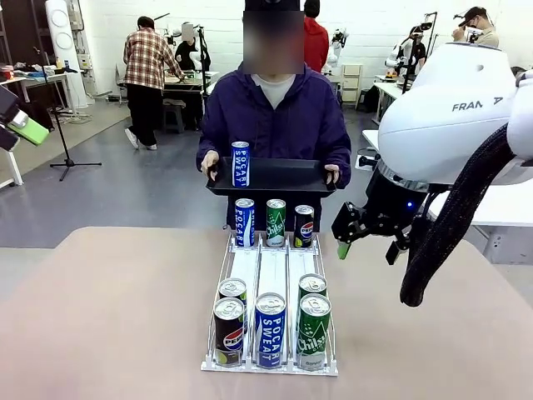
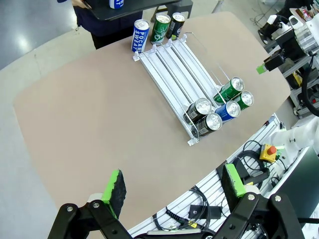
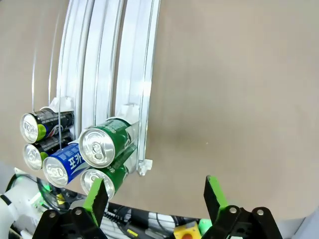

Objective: Retrieve and hand over the desired beverage to the person.
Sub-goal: Pick up another can of the same type that the person held from the Automatic Can Dispenser.

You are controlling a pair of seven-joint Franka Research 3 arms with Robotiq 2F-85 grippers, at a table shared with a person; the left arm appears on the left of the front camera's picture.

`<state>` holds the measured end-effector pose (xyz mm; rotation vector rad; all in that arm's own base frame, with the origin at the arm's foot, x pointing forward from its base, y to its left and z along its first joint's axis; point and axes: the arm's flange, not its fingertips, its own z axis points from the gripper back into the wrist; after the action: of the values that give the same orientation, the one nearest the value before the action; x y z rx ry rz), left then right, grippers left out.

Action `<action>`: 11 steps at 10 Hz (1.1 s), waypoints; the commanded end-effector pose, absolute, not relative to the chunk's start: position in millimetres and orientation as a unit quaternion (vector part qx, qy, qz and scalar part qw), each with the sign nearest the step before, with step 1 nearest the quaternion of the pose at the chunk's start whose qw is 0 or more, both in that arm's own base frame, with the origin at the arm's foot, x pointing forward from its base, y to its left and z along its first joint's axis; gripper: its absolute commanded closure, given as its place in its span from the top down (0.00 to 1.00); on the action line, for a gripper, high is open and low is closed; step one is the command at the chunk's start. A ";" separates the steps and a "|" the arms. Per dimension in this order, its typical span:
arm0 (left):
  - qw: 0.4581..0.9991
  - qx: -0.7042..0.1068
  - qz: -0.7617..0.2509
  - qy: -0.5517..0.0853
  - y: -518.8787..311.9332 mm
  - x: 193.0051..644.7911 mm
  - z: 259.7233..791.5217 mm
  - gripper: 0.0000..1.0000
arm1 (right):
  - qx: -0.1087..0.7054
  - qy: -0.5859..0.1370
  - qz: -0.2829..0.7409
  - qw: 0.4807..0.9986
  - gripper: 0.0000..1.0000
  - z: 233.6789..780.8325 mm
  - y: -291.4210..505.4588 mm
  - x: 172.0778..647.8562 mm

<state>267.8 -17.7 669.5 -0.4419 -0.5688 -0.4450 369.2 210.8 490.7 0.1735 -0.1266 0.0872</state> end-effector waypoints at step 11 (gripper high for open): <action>0.912 -0.211 -0.221 -0.275 -15.5 267.7 668.8 1.00 | -0.022 -0.018 0.003 1.000 1.00 447.0 318.9 340.6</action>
<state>267.8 -17.7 669.5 -0.4415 -0.5688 -0.4448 334.3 312.1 443.8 0.0027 -0.0413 0.0110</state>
